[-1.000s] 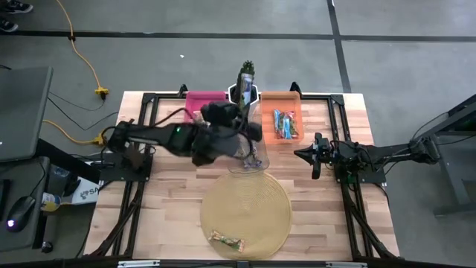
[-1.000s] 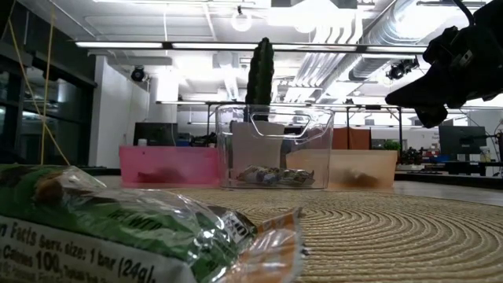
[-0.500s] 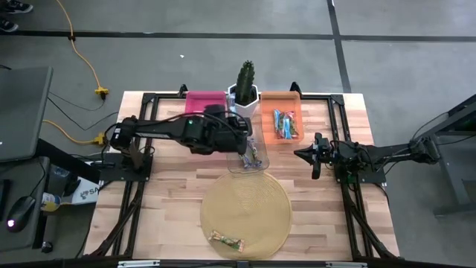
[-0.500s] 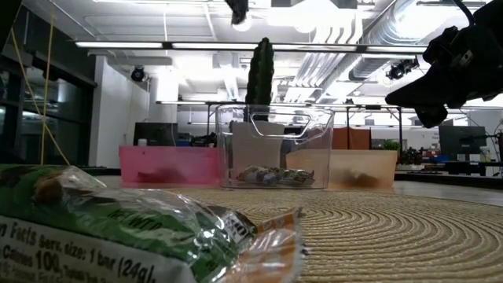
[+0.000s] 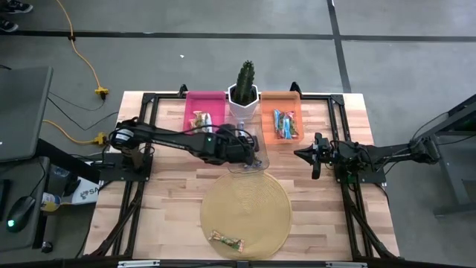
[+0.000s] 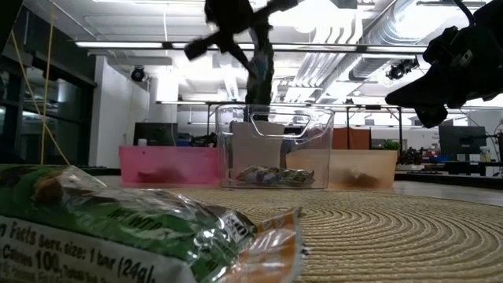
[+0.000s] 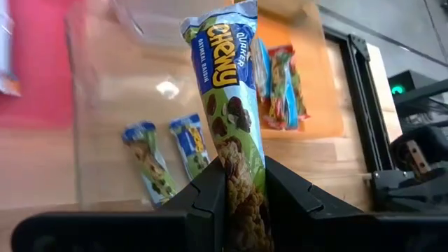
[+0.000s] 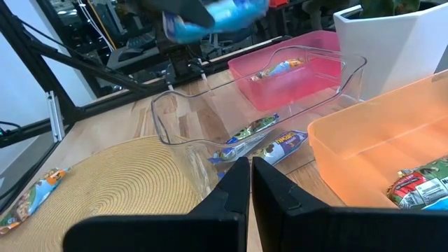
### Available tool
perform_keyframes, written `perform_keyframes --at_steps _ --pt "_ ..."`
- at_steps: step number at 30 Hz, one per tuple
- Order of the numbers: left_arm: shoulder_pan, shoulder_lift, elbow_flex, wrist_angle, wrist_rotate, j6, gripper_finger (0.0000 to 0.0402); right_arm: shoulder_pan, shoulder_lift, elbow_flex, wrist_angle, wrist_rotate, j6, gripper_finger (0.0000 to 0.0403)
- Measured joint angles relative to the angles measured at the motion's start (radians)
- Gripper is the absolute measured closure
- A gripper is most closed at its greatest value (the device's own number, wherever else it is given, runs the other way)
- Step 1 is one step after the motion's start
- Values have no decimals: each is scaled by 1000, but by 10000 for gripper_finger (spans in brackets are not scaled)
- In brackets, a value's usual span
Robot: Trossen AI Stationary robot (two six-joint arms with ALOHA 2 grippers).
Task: Pick and place Granola Bars by type
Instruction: Put the blue granola bar into the transparent bin
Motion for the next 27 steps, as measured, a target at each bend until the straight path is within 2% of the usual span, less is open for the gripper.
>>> perform_keyframes --at_steps 4,11,27 --pt "25 20 -73 120 55 6 325 0 0 0 0 0 0 402" --pt "73 91 -75 172 178 119 325 0 0 0 0 0 -1 402" --pt "98 120 -71 116 209 187 325 0 0 0 0 0 -1 402"
